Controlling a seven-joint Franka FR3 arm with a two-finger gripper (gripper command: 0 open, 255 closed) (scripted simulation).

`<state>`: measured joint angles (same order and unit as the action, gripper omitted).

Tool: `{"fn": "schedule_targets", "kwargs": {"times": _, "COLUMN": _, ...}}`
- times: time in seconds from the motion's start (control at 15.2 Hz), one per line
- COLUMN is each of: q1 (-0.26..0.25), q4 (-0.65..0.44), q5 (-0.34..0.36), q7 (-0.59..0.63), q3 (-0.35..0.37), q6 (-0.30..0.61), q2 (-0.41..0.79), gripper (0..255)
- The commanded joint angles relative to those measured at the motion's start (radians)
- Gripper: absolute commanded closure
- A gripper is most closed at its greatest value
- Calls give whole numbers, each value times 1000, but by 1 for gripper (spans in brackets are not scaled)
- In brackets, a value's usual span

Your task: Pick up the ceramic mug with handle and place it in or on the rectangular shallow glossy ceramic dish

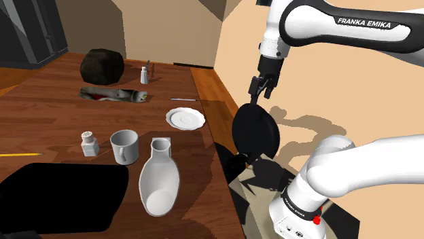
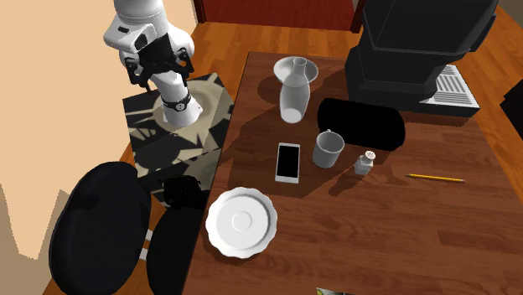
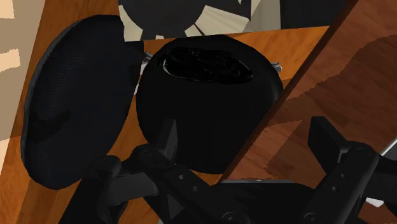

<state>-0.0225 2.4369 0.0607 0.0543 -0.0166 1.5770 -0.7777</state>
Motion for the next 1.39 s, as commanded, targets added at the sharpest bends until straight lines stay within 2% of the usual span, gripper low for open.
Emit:
{"fn": "schedule_targets", "kwargs": {"times": 0.0, "q1": 0, "q4": 0, "q5": 0, "q7": 0, "q3": 0, "q6": 0, "q2": 0, "gripper": 0}}
{"fn": "schedule_targets", "kwargs": {"times": 0.73, "q1": -70, "q4": 4, "q5": -136, "q7": 222, "q3": 170, "q6": 281, "q2": 223, "gripper": 0}}
{"fn": "schedule_targets", "kwargs": {"times": 1.32, "q1": -99, "q4": -112, "q5": -156, "q7": 403, "q3": 300, "q6": 487, "q2": 493, "gripper": 0}}
